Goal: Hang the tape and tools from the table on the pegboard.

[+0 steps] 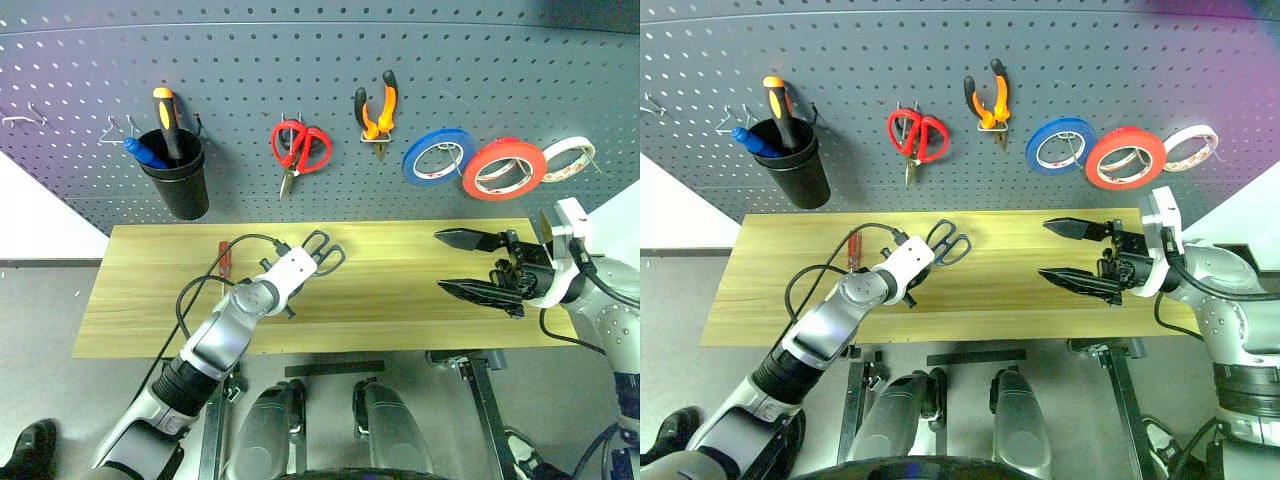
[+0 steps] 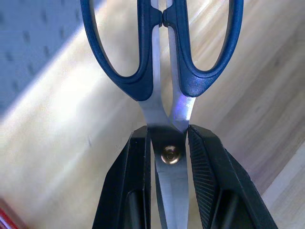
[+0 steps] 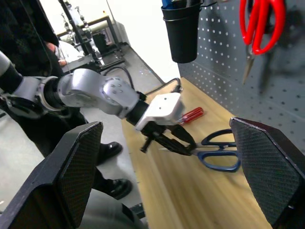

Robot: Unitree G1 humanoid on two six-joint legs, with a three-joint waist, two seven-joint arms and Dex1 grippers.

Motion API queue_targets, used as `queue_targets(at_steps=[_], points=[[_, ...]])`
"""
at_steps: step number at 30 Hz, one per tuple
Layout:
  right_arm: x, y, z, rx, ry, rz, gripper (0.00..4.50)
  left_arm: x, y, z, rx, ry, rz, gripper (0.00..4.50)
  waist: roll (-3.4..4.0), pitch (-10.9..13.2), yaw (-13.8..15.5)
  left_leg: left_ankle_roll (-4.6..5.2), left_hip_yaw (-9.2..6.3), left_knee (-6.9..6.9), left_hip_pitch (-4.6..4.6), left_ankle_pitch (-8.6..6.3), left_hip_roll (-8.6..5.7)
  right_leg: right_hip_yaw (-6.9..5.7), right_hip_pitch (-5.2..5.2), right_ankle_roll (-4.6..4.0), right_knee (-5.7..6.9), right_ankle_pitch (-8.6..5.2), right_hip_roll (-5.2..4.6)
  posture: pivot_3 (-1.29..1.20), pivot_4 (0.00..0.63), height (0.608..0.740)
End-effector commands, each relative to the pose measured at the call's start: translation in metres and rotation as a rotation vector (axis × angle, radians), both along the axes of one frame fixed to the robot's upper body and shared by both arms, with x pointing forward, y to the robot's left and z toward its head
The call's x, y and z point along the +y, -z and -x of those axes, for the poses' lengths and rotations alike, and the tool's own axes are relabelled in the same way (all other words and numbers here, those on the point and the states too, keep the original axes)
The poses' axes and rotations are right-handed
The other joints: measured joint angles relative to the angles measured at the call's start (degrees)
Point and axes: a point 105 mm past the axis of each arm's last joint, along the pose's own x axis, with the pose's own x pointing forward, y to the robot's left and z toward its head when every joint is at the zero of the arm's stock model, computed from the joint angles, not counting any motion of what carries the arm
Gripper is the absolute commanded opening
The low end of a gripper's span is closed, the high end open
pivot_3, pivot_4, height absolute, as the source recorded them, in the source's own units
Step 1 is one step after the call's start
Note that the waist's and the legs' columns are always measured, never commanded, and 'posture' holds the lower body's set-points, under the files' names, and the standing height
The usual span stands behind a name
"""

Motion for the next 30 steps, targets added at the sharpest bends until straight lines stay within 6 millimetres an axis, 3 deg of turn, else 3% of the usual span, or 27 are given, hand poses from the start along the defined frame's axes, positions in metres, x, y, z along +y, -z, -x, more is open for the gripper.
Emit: queue_targets(at_steps=[1,11,17,30], points=[[-0.006,-0.006,-0.004,-0.046,-0.004,0.008,4.5,0.002,-0.016,0.002,-0.131,0.063,0.005,0.8,0.09,-0.09,-0.01,-0.05,0.01,0.02,0.0,0.03,0.0,0.0,0.0,0.01,0.02,0.01,0.0,-0.1,0.129,0.74],[-0.024,-0.002,-0.005,-0.032,-0.019,0.017,4.5,0.01,-0.051,0.024,-0.357,0.136,0.091,0.8,0.41,-1.4,0.16,-0.27,0.04,0.19,0.0,0.16,-0.01,-0.04,0.07,0.12,0.09,0.07,0.02,-0.08,0.088,0.74],[-0.035,0.001,0.0,-0.043,-0.039,0.049,4.5,0.019,-0.072,0.028,-0.484,0.129,0.113,0.8,0.66,-3.19,0.08,0.14,0.04,0.49,0.05,-0.11,-0.01,-0.04,0.23,0.25,0.13,0.15,0.04,-0.07,0.067,0.74],[-0.049,-0.002,-0.002,-0.037,-0.021,0.02,4.5,0.023,-0.097,0.027,-0.609,0.116,0.188,0.8,1.16,-5.79,0.1,0.21,0.04,0.72,0.11,-0.23,-0.01,0.0,0.37,0.31,0.16,0.24,0.04,-0.07,0.048,0.74]])
